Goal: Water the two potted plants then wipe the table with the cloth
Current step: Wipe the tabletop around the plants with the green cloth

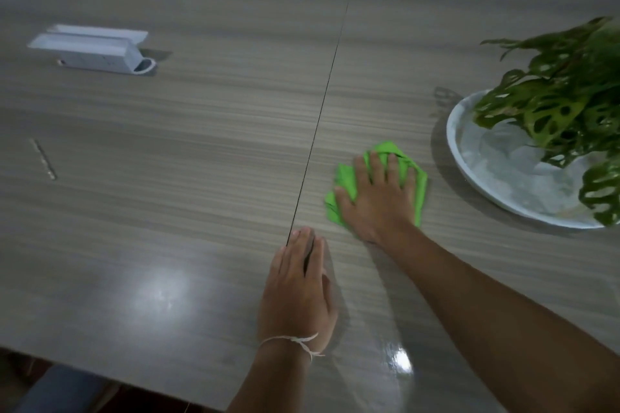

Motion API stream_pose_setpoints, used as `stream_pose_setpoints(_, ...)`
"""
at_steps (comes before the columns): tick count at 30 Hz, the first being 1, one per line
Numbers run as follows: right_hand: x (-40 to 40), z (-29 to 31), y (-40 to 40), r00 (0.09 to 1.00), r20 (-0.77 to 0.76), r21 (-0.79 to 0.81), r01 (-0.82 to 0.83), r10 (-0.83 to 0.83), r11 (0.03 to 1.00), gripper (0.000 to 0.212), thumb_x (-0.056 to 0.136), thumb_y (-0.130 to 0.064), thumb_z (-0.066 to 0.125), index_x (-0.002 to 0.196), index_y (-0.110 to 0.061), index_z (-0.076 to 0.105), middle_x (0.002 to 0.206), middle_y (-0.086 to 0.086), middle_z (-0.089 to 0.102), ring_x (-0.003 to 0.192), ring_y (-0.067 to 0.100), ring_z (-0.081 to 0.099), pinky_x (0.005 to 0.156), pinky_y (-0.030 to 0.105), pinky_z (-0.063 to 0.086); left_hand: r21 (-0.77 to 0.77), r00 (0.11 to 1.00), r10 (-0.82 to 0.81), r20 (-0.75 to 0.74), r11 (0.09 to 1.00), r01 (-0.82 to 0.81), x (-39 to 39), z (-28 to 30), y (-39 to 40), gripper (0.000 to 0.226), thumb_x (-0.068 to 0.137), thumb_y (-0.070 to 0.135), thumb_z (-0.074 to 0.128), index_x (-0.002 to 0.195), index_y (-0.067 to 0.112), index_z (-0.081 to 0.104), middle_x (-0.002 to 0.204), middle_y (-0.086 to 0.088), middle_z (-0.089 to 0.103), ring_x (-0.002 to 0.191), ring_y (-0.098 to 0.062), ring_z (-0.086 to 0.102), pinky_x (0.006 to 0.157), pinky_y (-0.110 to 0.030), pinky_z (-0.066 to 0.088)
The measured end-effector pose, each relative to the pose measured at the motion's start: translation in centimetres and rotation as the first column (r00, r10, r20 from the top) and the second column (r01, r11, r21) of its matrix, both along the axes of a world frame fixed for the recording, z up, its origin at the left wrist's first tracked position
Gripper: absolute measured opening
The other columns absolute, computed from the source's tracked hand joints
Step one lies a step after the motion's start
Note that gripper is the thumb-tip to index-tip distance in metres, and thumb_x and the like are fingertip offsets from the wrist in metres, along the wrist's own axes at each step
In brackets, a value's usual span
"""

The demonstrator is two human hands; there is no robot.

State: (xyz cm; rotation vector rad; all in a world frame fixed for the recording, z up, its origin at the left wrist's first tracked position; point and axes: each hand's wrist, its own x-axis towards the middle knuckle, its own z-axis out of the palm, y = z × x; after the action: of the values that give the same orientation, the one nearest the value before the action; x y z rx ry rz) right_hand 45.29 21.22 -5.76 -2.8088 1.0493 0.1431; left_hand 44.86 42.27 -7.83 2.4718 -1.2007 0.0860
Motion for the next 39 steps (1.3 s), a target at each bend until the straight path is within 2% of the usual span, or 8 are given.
stream_pose_setpoints(3, 3.2, 0.3, 3.3, 0.987, 0.005, 0.005, -0.161, 0.161, 0.987, 0.077, 0.098, -0.066, 0.016, 0.163, -0.026, 0.008, 0.171, 0.004, 0.000, 0.156, 0.036, -0.010, 0.120, 0.063, -0.011, 0.005, 1.000, 0.020, -0.008, 1.000, -0.020, 0.1, -0.2, 0.0, 0.054, 0.094, 0.018, 0.034, 0.142, 0.002, 0.051, 0.152, -0.017, 0.045, 0.146, -0.031, 0.036, 0.116, -0.047, 0.034)
stream_pose_setpoints(7, -0.6, 0.5, 4.4, 0.913, 0.078, -0.010, -0.401, 0.401, 0.916, 0.066, 0.099, -0.058, 0.018, 0.160, -0.033, 0.023, 0.170, -0.003, 0.016, 0.157, 0.026, 0.005, 0.124, 0.056, -0.003, 0.041, 0.999, 0.037, -0.027, 0.999, -0.036, 0.4, 0.2, 0.0, 0.055, 0.093, 0.021, 0.034, 0.143, 0.002, 0.050, 0.151, -0.017, 0.046, 0.145, -0.030, 0.037, 0.119, -0.043, 0.033)
stream_pose_setpoints(18, -18.7, 0.0, -0.9, 0.985, 0.078, -0.032, -0.154, 0.156, 0.988, 0.067, 0.097, -0.061, 0.026, 0.158, -0.034, 0.031, 0.168, -0.005, 0.024, 0.156, 0.024, 0.014, 0.124, 0.054, 0.007, 0.084, 0.999, 0.045, 0.009, 0.995, -0.046, -0.1, 0.2, -0.2, 0.069, 0.096, 0.044, 0.035, 0.144, -0.004, 0.045, 0.153, -0.021, 0.041, 0.141, -0.037, 0.039, 0.115, -0.050, 0.035)
stream_pose_setpoints(23, -28.8, -0.4, -3.8, 0.995, 0.089, -0.075, 0.043, -0.036, 0.996, 0.066, 0.096, -0.062, 0.033, 0.155, -0.033, 0.038, 0.165, -0.003, 0.032, 0.155, 0.024, 0.022, 0.125, 0.053, 0.013, 0.095, 0.985, 0.137, 0.108, 0.984, -0.147, -4.7, 0.3, -2.6, 0.073, 0.093, 0.047, 0.038, 0.139, -0.009, 0.047, 0.145, -0.031, 0.046, 0.138, -0.045, 0.042, 0.108, -0.063, 0.035)
stream_pose_setpoints(29, -37.6, -0.4, -11.6, 0.934, 0.108, -0.110, 0.353, -0.342, 0.929, 0.074, 0.091, -0.067, 0.028, 0.155, -0.030, 0.039, 0.165, 0.002, 0.033, 0.153, 0.027, 0.026, 0.122, 0.053, 0.018, 0.102, 0.974, -0.220, 0.062, 0.972, 0.213, -14.4, 0.6, -9.9, 0.082, 0.086, 0.056, 0.049, 0.146, 0.000, 0.045, 0.155, -0.019, 0.041, 0.146, -0.035, 0.035, 0.114, -0.060, 0.029)
stream_pose_setpoints(32, -37.7, -0.2, -18.3, 0.892, 0.063, -0.085, 0.452, -0.448, 0.888, 0.085, 0.084, -0.073, 0.019, 0.157, -0.032, 0.032, 0.167, 0.001, 0.026, 0.153, 0.028, 0.023, 0.122, 0.055, 0.015, 0.134, 0.968, -0.252, 0.007, 0.959, 0.249, -18.2, 1.1, -14.4, 0.087, 0.086, 0.061, 0.048, 0.149, 0.003, 0.041, 0.159, -0.015, 0.036, 0.150, -0.031, 0.027, 0.118, -0.058, 0.024)
stream_pose_setpoints(36, -36.3, -0.3, -24.0, 0.886, -0.028, -0.050, 0.461, -0.462, 0.886, 0.085, 0.086, -0.074, 0.012, 0.160, -0.033, 0.017, 0.171, -0.004, 0.012, 0.156, 0.027, 0.009, 0.124, 0.055, 0.005, 0.197, 0.966, -0.255, -0.038, 0.946, 0.258, -19.8, 1.4, -18.0, 0.086, 0.088, 0.062, 0.042, 0.152, 0.005, 0.037, 0.161, -0.016, 0.030, 0.152, -0.032, 0.021, 0.119, -0.059, 0.021)
stream_pose_setpoints(39, -36.3, 0.0, -22.4, 0.957, -0.053, -0.085, 0.281, -0.286, 0.956, 0.081, 0.090, -0.070, 0.013, 0.160, -0.032, 0.019, 0.170, -0.003, 0.016, 0.156, 0.031, 0.011, 0.123, 0.057, 0.006, 0.235, 0.964, -0.264, -0.001, 0.937, 0.257, -19.9, 1.0, -18.4, 0.082, 0.090, 0.059, 0.040, 0.151, 0.005, 0.039, 0.160, -0.017, 0.032, 0.150, -0.035, 0.025, 0.118, -0.060, 0.022)
